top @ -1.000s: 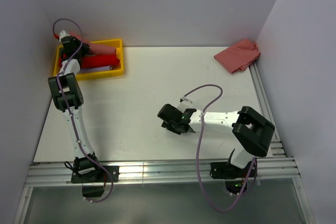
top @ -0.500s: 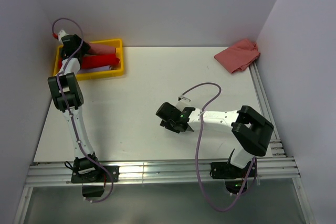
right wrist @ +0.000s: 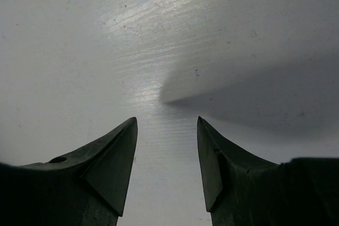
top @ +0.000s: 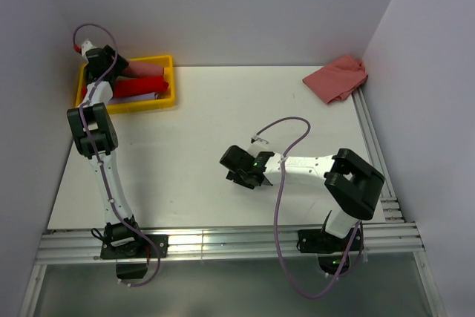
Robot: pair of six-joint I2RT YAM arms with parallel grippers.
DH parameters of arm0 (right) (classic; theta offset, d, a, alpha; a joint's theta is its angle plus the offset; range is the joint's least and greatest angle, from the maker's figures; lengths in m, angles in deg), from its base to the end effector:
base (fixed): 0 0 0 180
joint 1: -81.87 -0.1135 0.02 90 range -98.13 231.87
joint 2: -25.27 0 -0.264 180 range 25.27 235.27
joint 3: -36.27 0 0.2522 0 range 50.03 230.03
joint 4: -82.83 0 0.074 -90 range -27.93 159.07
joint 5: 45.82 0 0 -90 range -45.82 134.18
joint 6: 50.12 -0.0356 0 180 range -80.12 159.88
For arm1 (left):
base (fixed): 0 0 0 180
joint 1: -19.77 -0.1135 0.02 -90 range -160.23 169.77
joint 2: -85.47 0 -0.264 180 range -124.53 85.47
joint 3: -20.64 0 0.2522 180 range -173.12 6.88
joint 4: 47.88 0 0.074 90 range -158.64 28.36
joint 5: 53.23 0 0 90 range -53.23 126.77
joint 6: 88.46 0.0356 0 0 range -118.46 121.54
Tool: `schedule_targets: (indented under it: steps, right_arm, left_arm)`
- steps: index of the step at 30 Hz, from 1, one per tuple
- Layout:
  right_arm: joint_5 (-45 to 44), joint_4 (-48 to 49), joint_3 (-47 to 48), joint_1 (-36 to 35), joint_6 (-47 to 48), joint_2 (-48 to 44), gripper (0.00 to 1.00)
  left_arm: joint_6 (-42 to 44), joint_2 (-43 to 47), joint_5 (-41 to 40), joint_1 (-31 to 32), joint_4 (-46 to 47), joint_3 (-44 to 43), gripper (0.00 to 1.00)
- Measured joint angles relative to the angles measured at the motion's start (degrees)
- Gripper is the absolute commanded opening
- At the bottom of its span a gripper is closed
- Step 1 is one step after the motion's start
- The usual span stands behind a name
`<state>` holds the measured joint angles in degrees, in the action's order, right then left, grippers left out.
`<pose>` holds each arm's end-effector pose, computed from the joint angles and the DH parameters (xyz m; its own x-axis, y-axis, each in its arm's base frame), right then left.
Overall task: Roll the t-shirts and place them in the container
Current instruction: Place the rolled tshirt into the container
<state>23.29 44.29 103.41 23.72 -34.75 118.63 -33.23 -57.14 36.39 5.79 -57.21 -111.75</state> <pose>0.1730 0.2545 0.1686 -0.8144 0.3963 -0.4240 0.2712 0.9058 0.3257 0.5640 0.1406 0.1924 -0.1255 -0.6189 -0.7754 -0.3886 0.7498 -0.5356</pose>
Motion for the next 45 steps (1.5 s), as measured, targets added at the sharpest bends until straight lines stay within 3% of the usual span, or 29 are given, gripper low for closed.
schedule_targets:
  steps: [20, 25, 28, 35, 41, 45]
  right_arm:
    - [-0.02, -0.42, 1.29, 0.00, 0.85, 0.02, 0.57]
    - [-0.24, -0.35, 1.84, 0.00, 1.25, 0.02, 0.57]
    - [-0.57, -0.37, 1.84, 0.00, 1.40, -0.22, 0.57]
    - [-2.56, -0.37, 0.31, 0.00, 1.68, -7.48, 0.57]
    - [-5.79, -0.24, -4.83, 0.00, 1.53, -18.67, 0.57]
    - [-7.56, -0.20, -9.33, 0.00, 1.03, -25.75, 0.59]
  left_arm:
    - [3.15, 5.29, -4.81, -2.78, -0.46, -0.26, 0.95]
    - [5.68, 8.37, -0.68, -3.23, -1.99, 0.11, 0.96]
    - [8.07, 12.94, 5.86, -3.28, -5.46, 2.01, 0.98]
    - [16.90, 34.34, 27.61, -2.56, -15.76, 19.52, 0.99]
    - [28.04, 54.21, 37.81, 4.02, -23.56, 40.30, 0.99]
    - [36.83, 61.88, 40.33, 10.27, -29.59, 49.51, 0.99]
